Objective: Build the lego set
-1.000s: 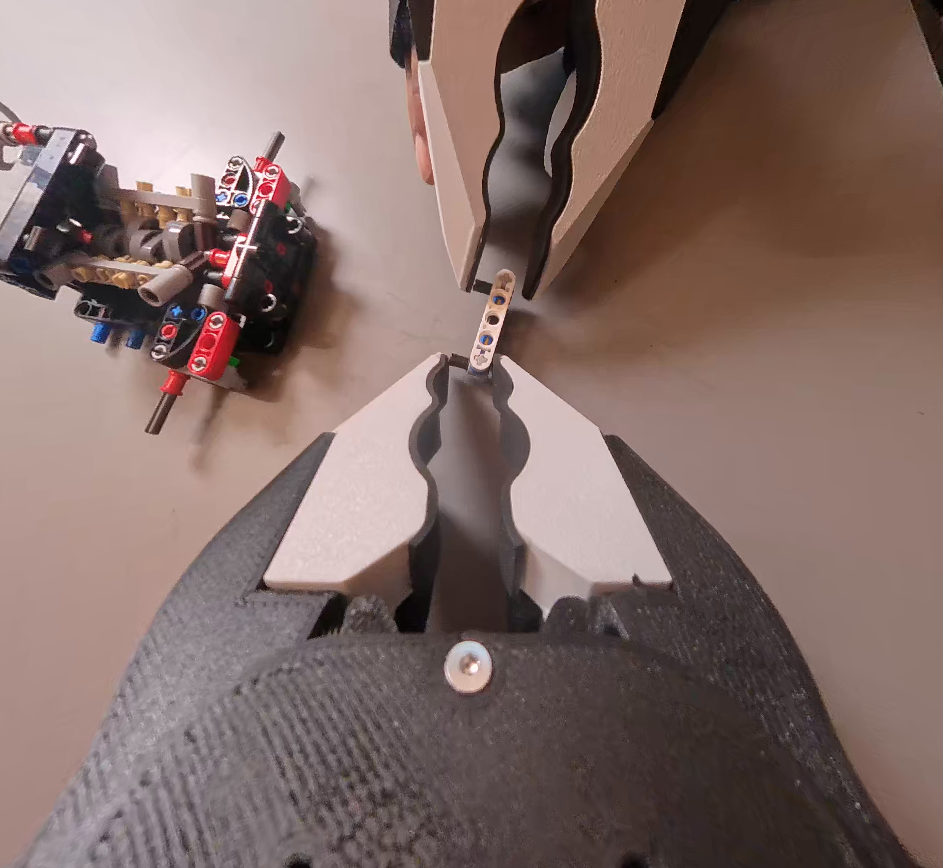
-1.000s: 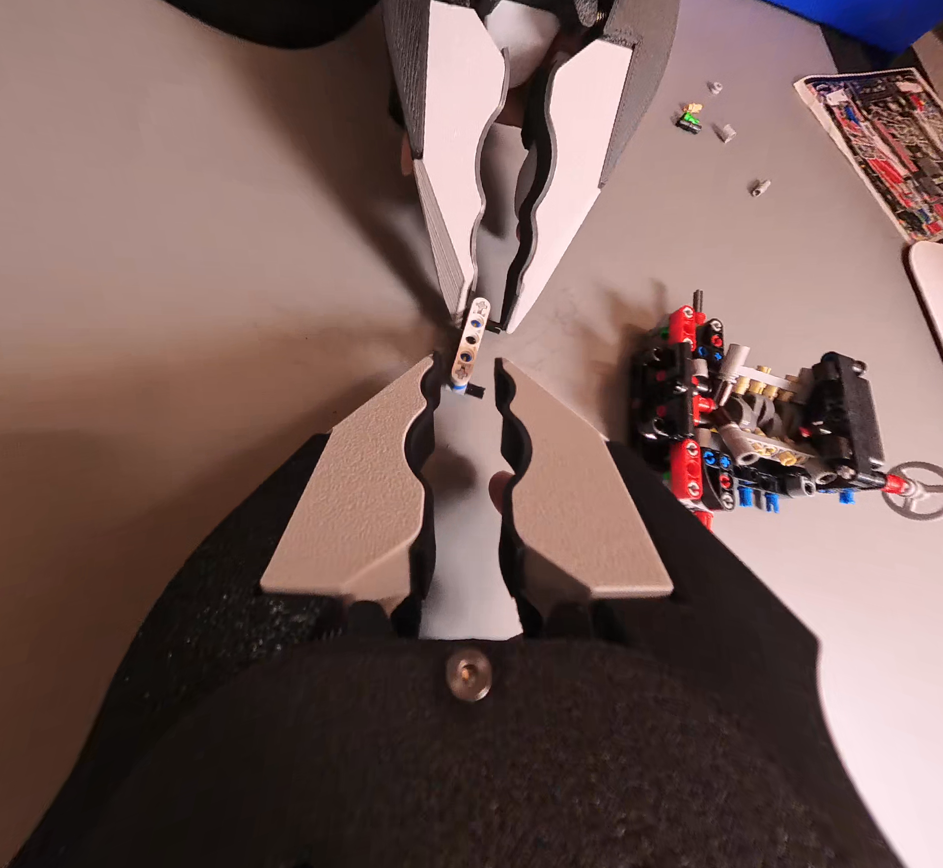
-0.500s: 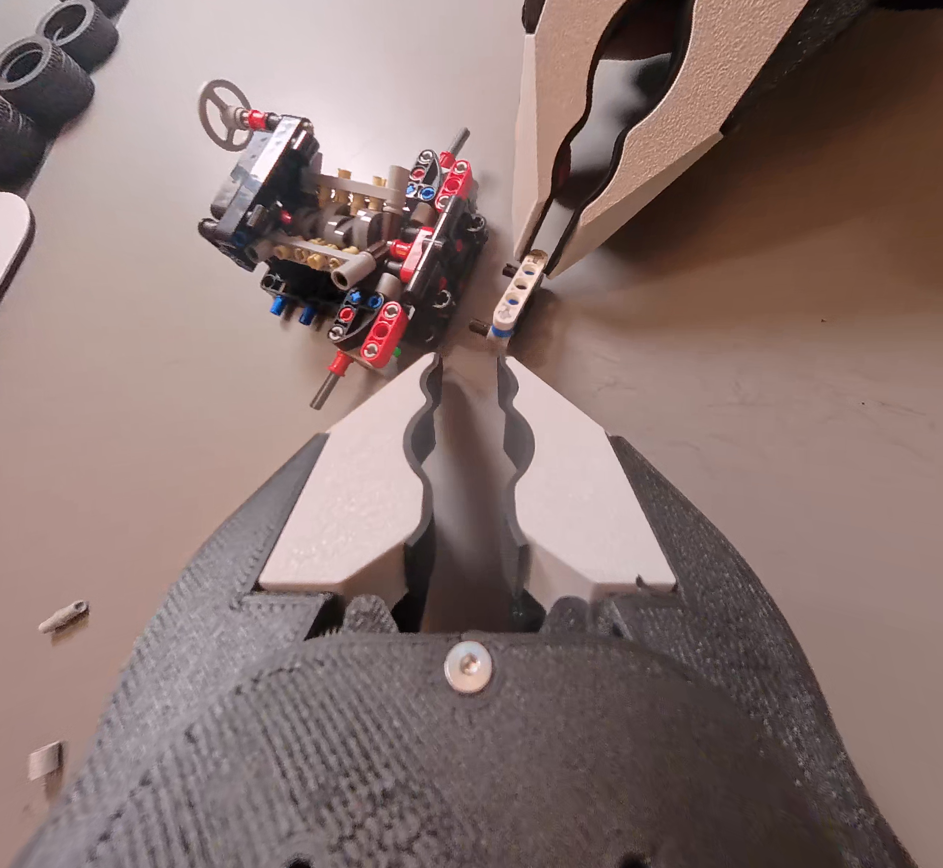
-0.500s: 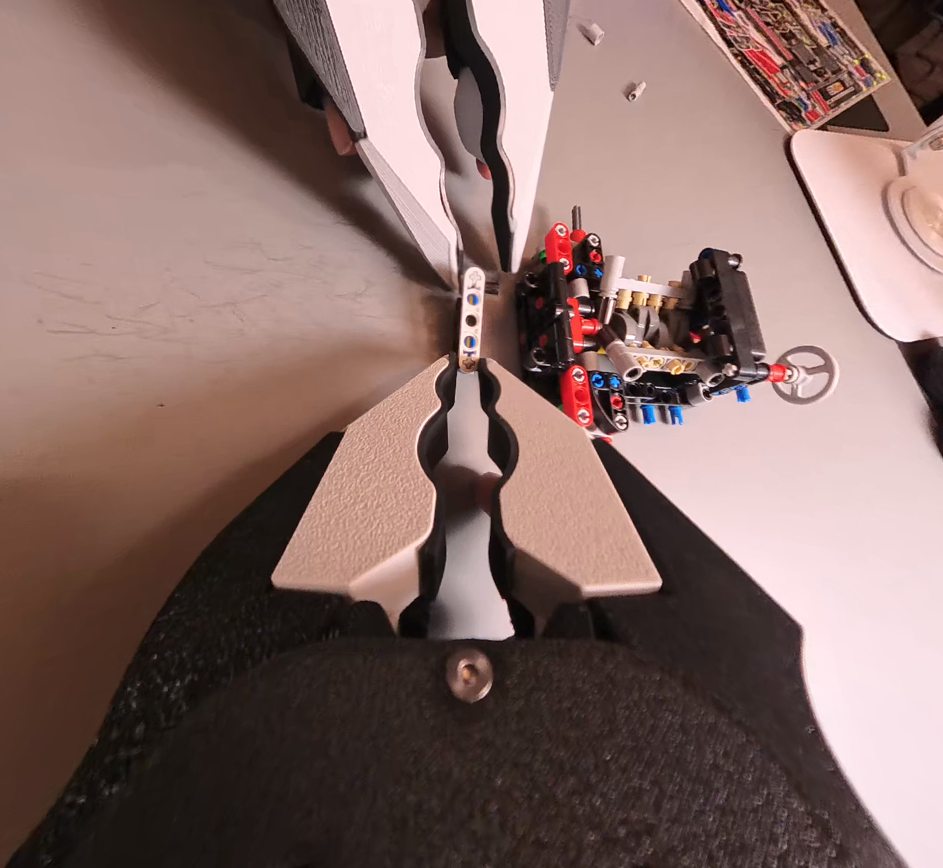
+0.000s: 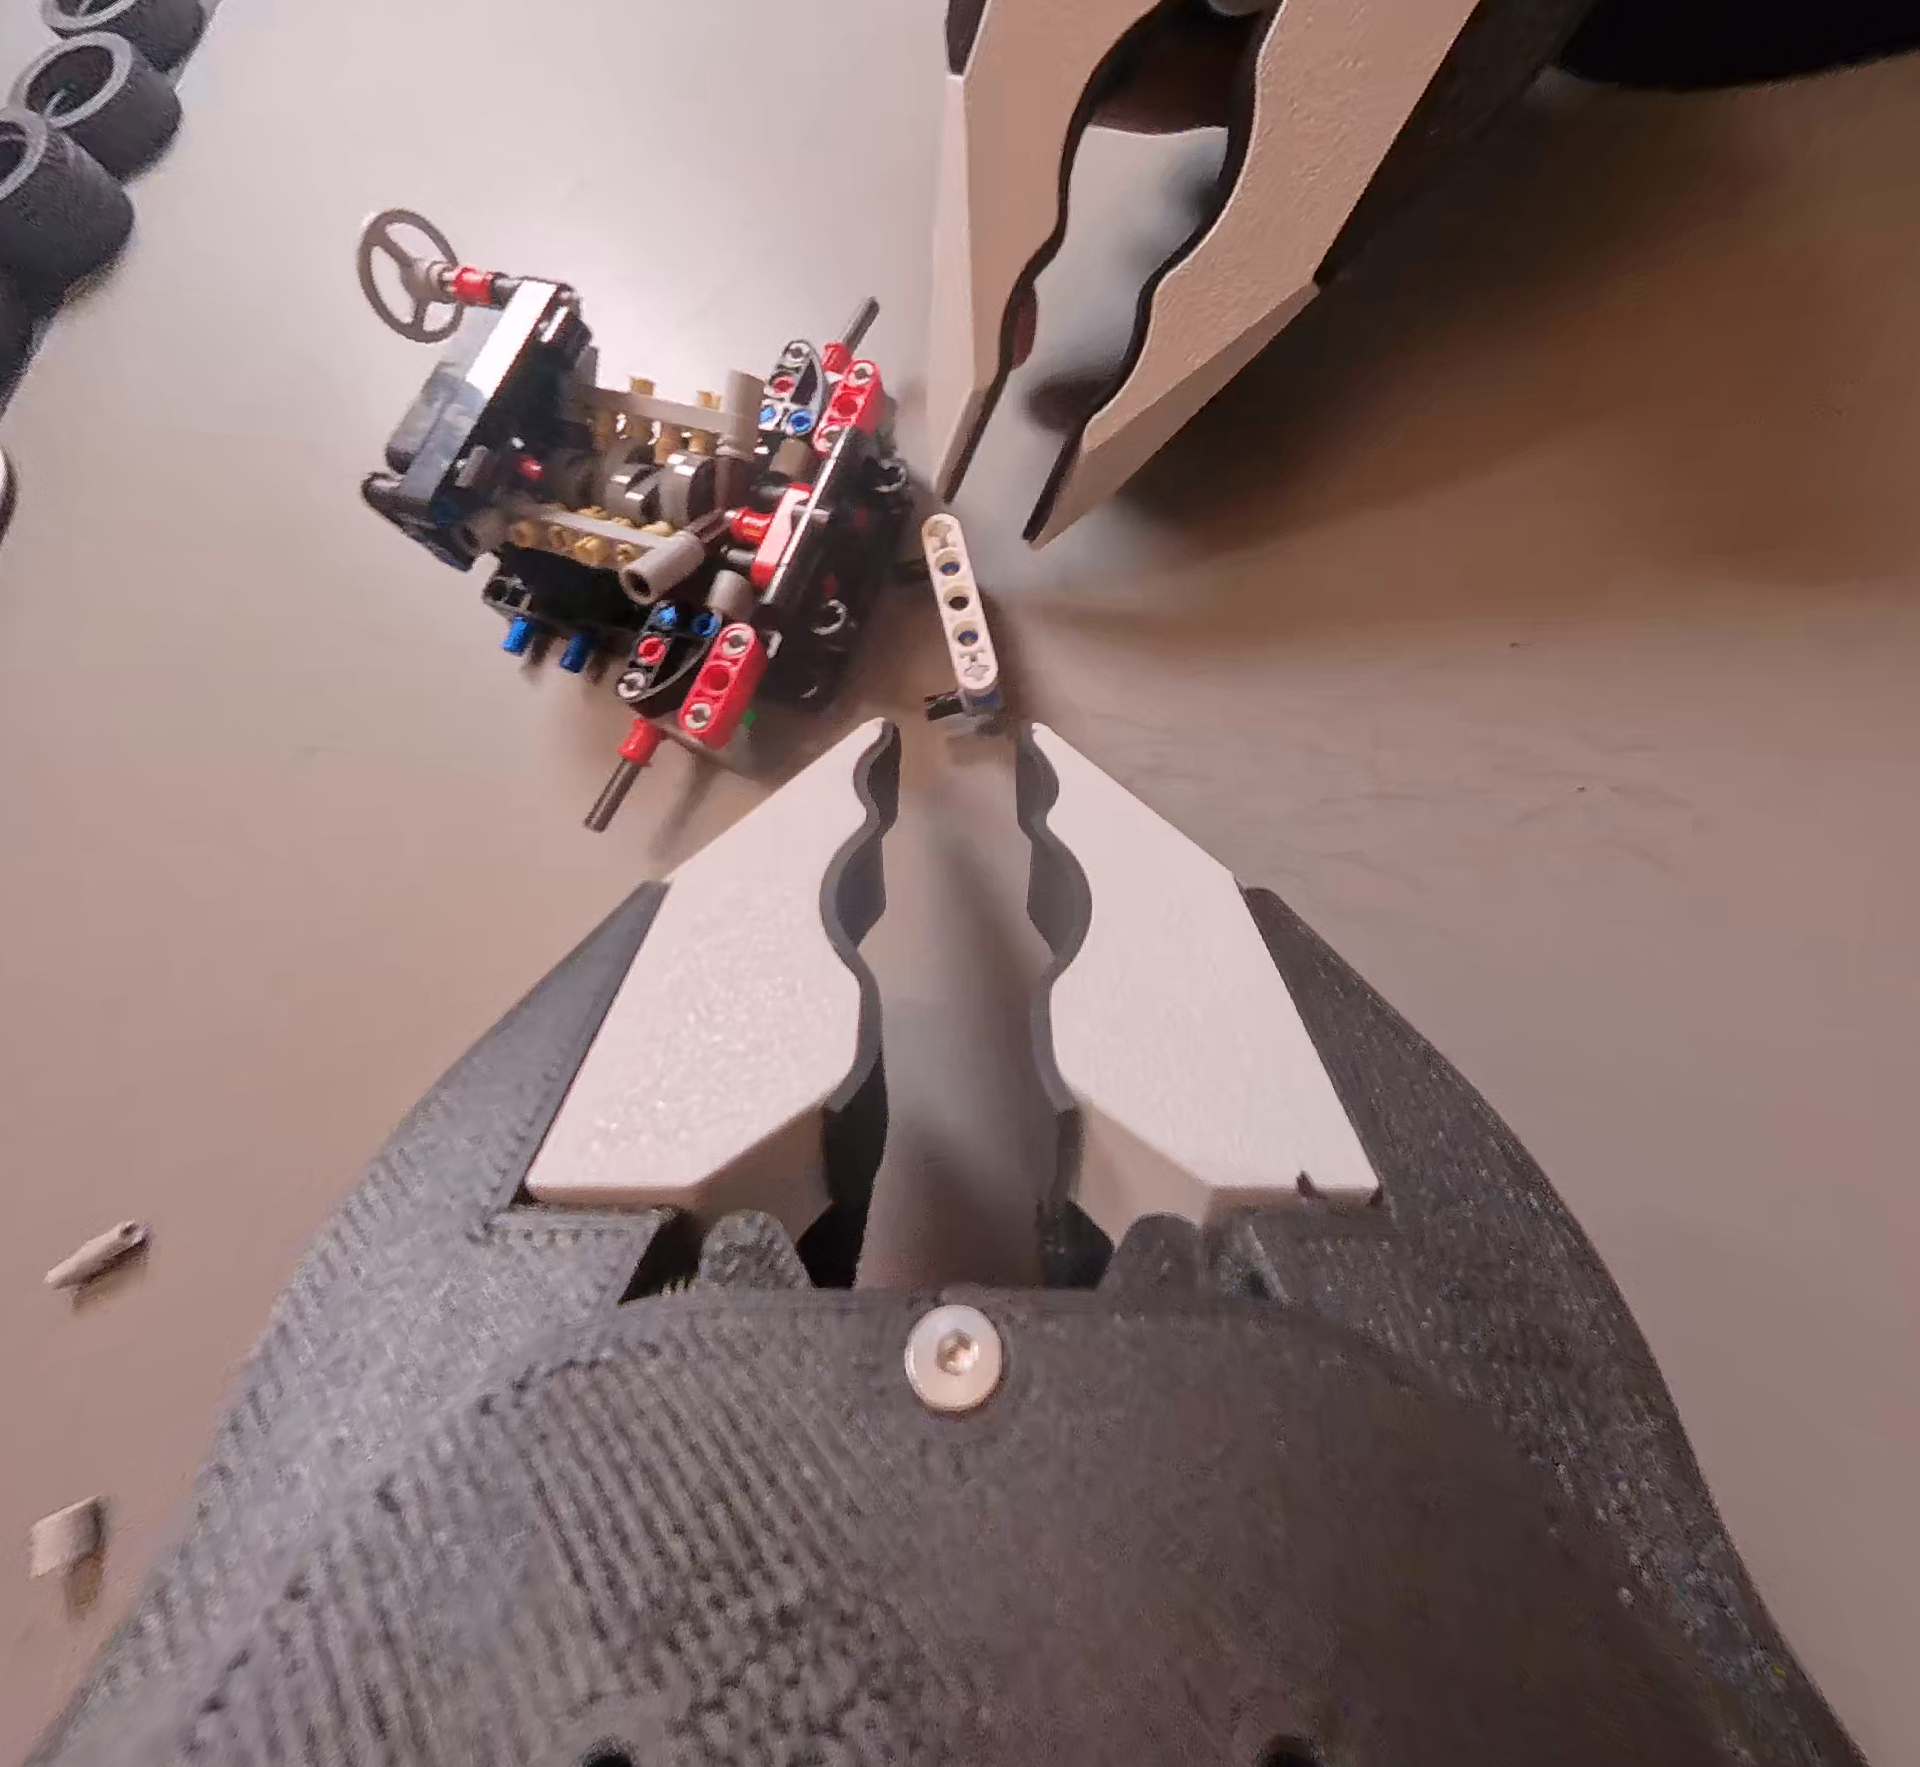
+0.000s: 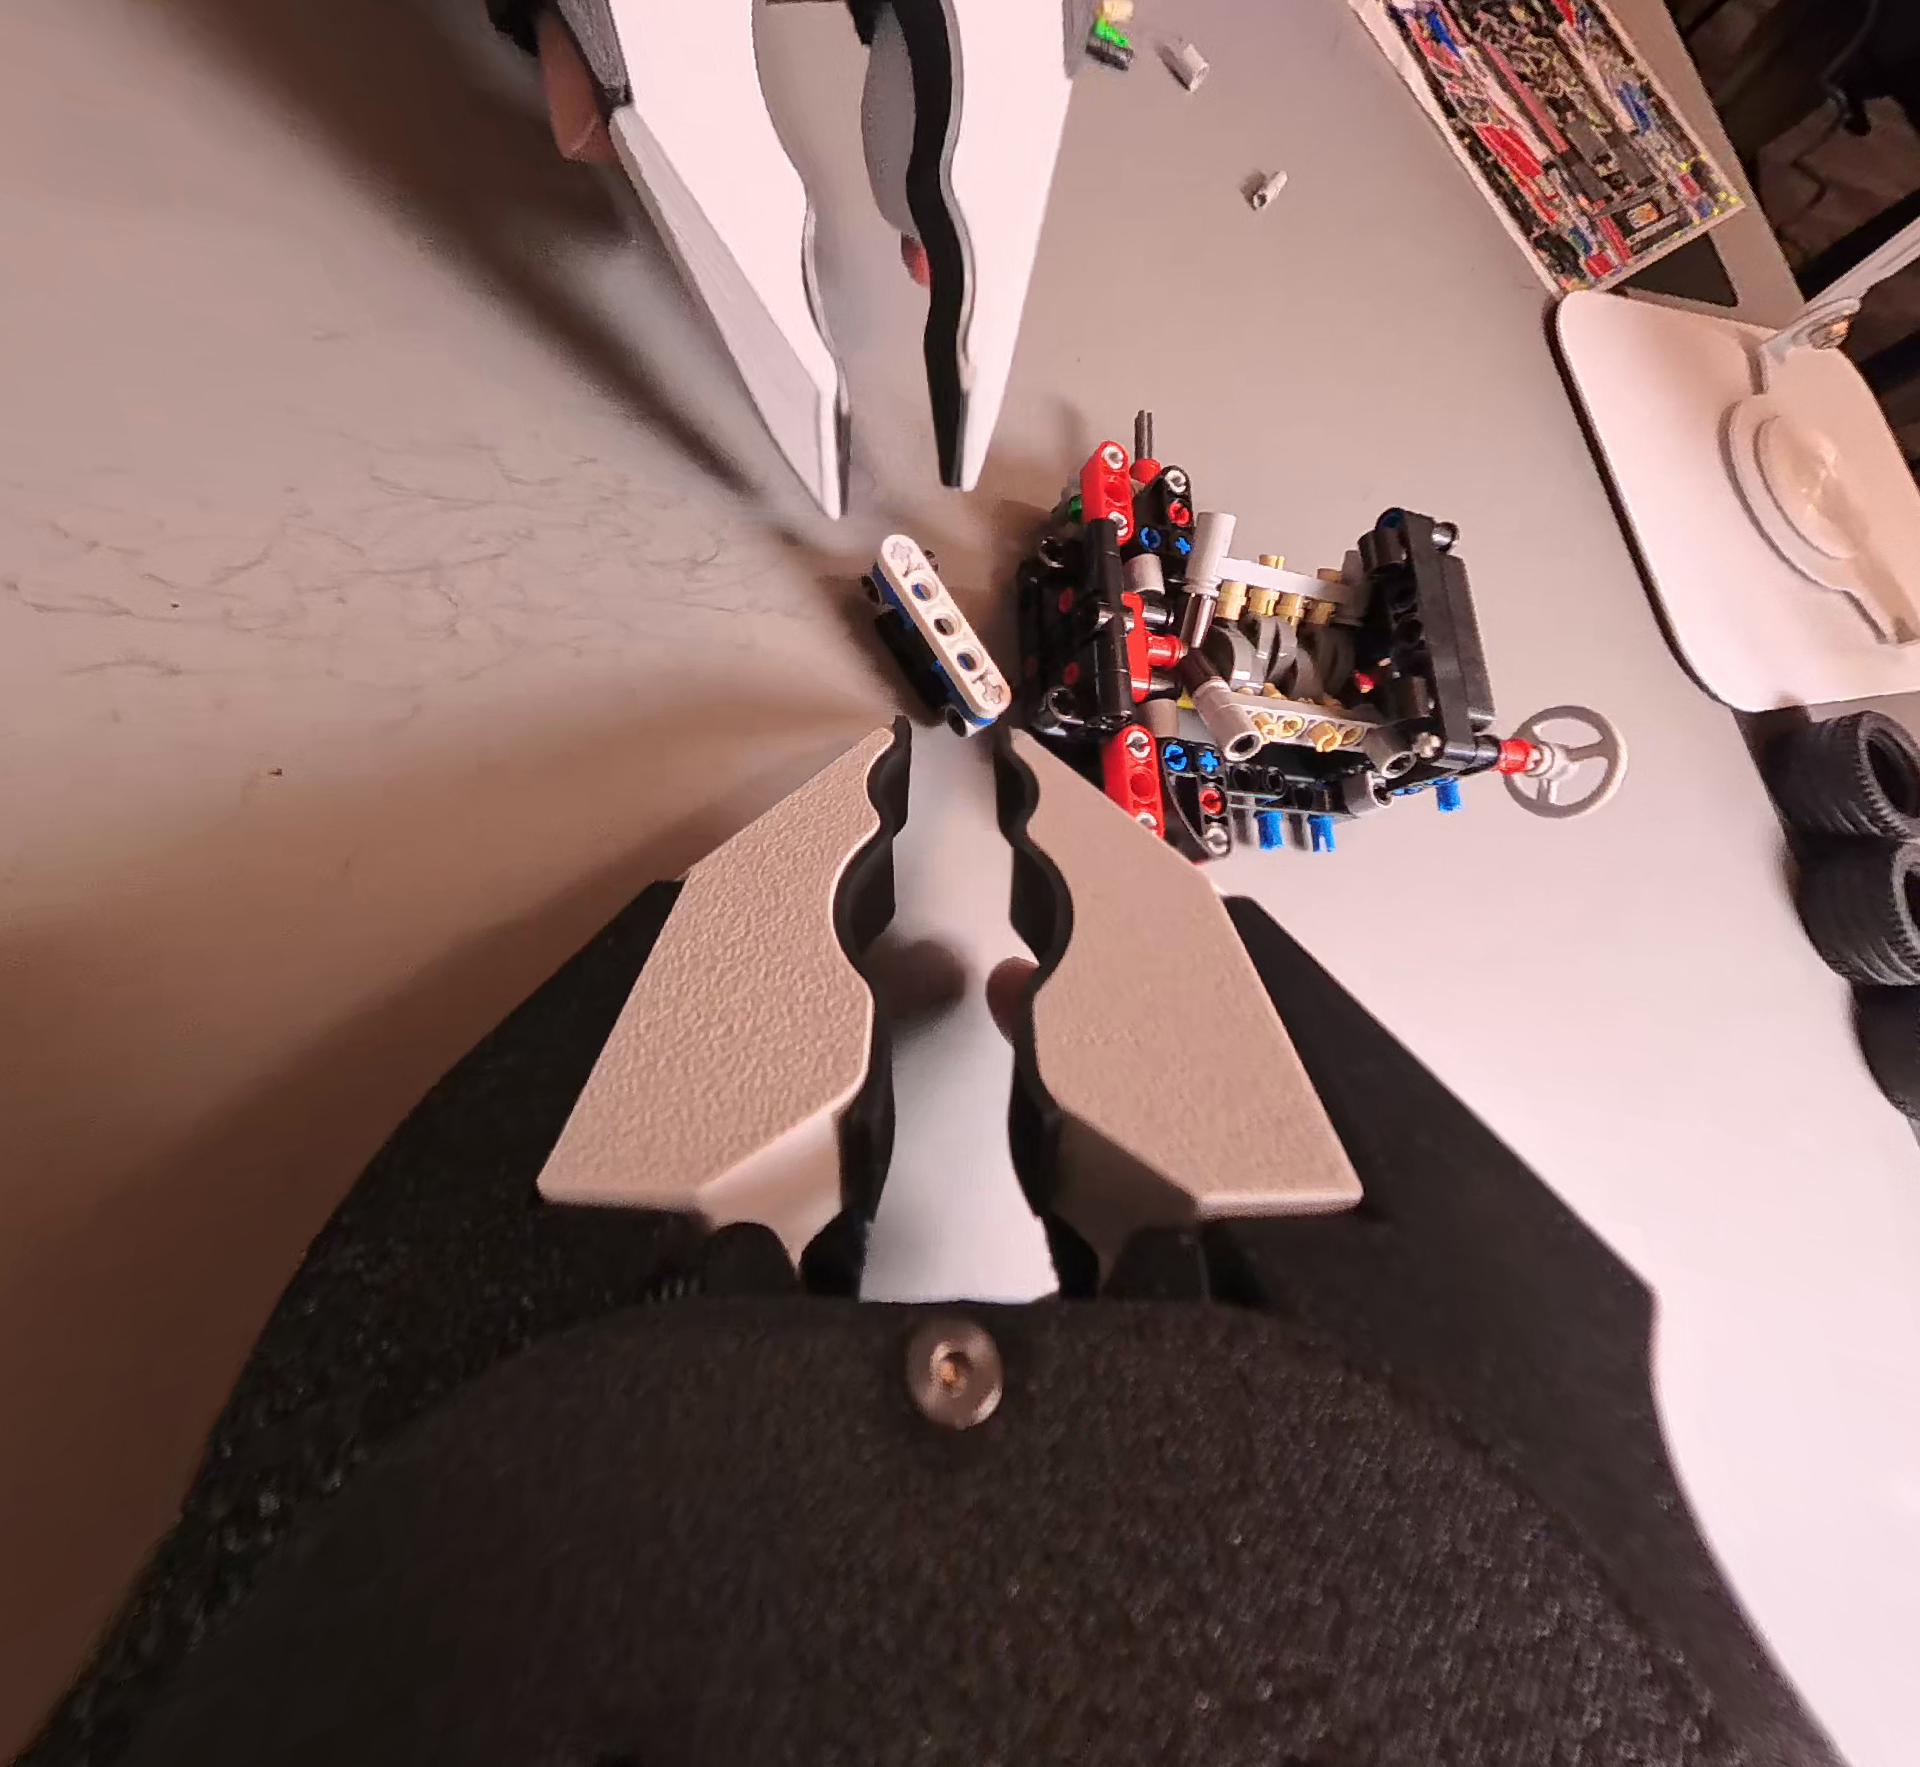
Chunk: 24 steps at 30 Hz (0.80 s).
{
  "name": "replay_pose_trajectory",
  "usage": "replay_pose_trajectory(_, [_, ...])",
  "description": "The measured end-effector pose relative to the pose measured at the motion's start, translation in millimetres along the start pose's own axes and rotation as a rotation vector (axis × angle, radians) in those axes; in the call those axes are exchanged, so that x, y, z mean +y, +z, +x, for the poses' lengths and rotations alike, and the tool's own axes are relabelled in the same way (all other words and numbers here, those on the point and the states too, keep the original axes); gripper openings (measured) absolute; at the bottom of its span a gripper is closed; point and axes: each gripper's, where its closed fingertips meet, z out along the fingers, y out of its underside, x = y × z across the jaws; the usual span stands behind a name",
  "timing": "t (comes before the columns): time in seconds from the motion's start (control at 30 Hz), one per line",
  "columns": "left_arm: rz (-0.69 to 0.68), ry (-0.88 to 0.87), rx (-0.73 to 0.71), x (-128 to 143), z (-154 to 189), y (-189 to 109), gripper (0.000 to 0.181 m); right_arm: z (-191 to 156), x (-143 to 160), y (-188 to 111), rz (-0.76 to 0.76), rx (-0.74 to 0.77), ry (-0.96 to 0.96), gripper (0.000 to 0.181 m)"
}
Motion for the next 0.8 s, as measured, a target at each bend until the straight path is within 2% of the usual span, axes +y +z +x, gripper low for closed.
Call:
replay_pose_trajectory(0.07, [0.006,-0.007,0.016,-3,5,5,0.021,0,-4,-1,0.020,-0.004,-0.006,0.015])
replay_pose_trajectory(0.2, [-0.040,0.022,-0.065,0,-8,16,0.015,-3,-7,1,0.025,-0.013,-0.014,0.015])
replay_pose_trajectory(0.3, [-0.024,0.008,-0.089,1,-15,14,0.015,-3,-6,-1,0.026,-0.016,-0.011,0.015])
replay_pose_trajectory(0.47, [-0.013,-0.010,-0.101,3,-19,5,0.021,22,-2,-15,0.049,0.057,0.032,0.015])
replay_pose_trajectory(0.57, [-0.012,-0.016,-0.119,7,-25,-2,0.022,38,6,-19,0.034,0.095,0.039,0.024])
replay_pose_trajectory(0.67, [0.008,-0.027,-0.137,5,-36,-8,0.024,42,16,-8,-0.010,0.066,0.037,0.036])
replay_pose_trajectory(0.8, [-0.014,0.034,-0.207,16,-55,-12,0.032,40,18,6,-0.025,0.012,0.032,0.027])
